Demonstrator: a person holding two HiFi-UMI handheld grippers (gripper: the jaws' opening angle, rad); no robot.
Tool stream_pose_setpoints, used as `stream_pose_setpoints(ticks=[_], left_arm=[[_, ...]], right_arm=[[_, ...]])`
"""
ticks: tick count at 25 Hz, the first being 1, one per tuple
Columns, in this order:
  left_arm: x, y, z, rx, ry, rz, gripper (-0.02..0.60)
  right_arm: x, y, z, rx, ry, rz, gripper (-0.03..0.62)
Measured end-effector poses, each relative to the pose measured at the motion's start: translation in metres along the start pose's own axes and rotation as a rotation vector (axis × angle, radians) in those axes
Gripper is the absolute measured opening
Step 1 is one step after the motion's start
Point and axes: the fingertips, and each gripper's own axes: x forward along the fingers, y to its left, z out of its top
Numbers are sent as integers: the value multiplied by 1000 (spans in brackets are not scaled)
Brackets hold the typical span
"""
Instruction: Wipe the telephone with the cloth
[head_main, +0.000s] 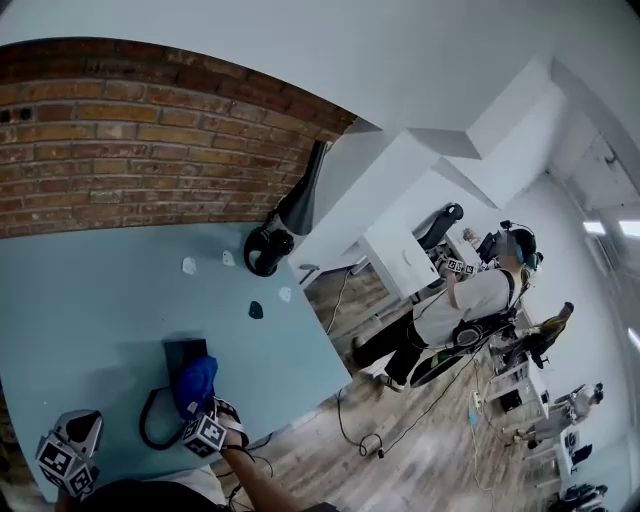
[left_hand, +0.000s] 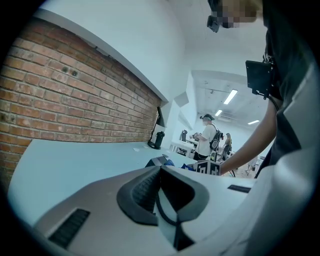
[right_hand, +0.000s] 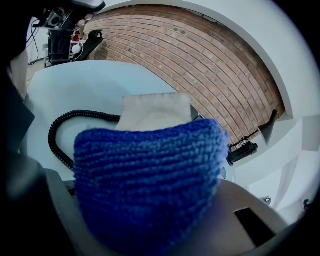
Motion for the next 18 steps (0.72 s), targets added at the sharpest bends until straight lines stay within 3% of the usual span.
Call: stream_pose_setpoints(ticks=[8, 11, 14, 18], left_arm=[[6, -2, 6, -17, 2, -26, 20], [-1, 2, 4, -34, 4, -5, 20], [7, 4, 3, -18, -16, -17, 20], [-5, 16, -3, -18, 5, 2, 20]], right_arm=[[-3, 5, -12, 11, 26, -15, 51], [-3, 16, -12, 84, 17, 25, 51], [-10, 18, -16, 297, -2, 127, 51], [-7, 26, -9, 779, -118, 387, 72]])
